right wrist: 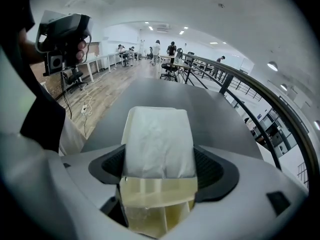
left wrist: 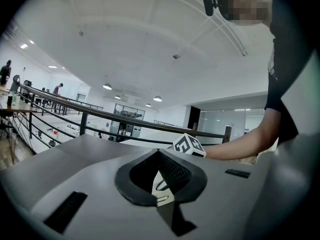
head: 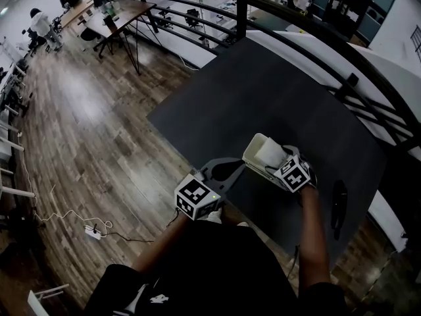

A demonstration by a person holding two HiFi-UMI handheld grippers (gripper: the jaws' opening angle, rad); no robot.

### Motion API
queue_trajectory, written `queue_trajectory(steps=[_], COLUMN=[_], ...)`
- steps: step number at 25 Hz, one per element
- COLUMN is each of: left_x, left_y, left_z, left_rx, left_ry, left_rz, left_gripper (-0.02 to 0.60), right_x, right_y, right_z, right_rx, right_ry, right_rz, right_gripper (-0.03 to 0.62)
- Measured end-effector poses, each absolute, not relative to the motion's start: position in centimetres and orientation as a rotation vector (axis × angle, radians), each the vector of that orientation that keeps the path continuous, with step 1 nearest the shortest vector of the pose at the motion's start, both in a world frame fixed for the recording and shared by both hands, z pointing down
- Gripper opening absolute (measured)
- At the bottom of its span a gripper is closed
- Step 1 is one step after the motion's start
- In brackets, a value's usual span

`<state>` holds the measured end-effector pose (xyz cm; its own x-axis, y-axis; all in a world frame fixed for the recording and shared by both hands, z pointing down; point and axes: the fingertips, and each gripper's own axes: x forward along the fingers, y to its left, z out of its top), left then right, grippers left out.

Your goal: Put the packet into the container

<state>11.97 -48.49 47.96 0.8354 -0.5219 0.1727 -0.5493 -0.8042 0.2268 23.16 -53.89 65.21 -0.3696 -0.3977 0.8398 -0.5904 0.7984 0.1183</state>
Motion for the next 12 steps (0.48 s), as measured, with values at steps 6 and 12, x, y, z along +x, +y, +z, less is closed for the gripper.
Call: queue_trajectory(steps=[6, 12], left_x=[12.06, 12.19], left_y=[-48.71, -48.93], left_z=[48.10, 48.13], left_rx=[2.744, 2.740], left_ry=[-0.824, -0.817], left_rz=[0.146, 0.141], left_gripper=[0.006, 0.005], right_x=[22.59, 22.13], right_y=[-54.36, -54.85], right_z=[65.35, 65.02], right_rx=[0.708, 0.753], right_ry=[-2.046, -2.112], right_rz=[0.257, 0.292], right_gripper=[0.403, 0.430])
